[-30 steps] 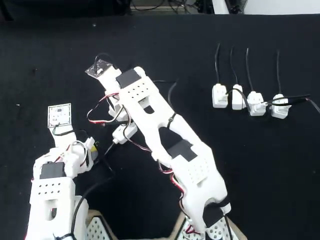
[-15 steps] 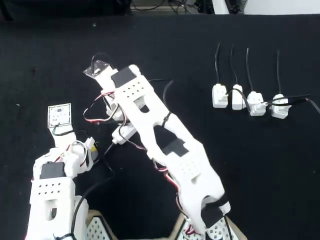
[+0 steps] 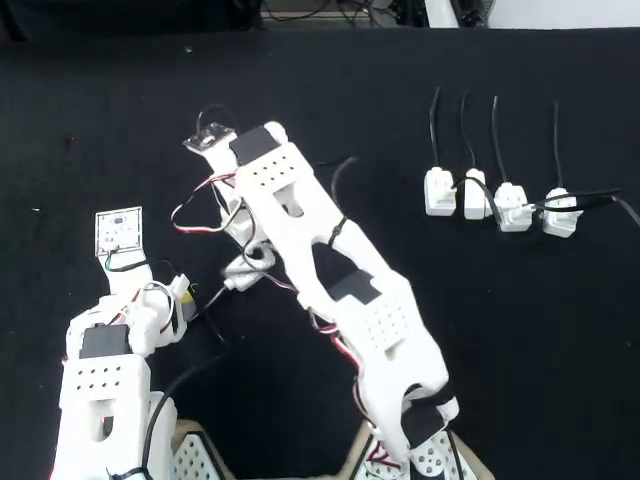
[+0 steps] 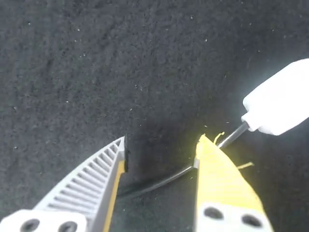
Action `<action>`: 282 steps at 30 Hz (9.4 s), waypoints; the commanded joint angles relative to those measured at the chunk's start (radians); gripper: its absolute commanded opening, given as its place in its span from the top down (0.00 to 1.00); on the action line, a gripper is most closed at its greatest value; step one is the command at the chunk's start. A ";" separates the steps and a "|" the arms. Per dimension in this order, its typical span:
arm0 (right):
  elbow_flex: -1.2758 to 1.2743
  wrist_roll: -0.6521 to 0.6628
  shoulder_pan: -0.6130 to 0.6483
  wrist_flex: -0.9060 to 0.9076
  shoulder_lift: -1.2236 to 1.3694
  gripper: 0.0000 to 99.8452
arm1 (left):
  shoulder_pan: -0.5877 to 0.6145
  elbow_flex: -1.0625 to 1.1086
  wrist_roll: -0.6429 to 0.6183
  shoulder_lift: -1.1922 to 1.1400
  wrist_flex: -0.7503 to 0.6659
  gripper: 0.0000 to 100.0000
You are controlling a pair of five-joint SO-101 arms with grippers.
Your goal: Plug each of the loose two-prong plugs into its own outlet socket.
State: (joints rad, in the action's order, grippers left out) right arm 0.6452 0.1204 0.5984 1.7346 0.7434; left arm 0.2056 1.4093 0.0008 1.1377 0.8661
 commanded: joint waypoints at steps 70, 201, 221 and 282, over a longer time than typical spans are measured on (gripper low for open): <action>-1.386 0.160 -0.121 -0.535 -1.026 0.99 | 0.012 -0.044 -0.008 0.014 0.005 0.77; -1.897 0.068 0.169 -1.076 -1.774 0.99 | -0.414 0.139 0.048 0.404 -0.216 0.77; -1.833 0.060 0.173 -0.931 -1.863 0.99 | -0.346 0.260 0.107 0.569 -0.216 0.77; -1.426 0.003 -0.006 -0.878 -1.290 0.99 | -0.053 -0.059 -0.080 0.124 -0.226 0.77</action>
State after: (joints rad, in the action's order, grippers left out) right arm -0.8861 0.1327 0.6091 0.8523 -0.6651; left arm 0.1458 1.4937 -0.0683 1.5014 0.6882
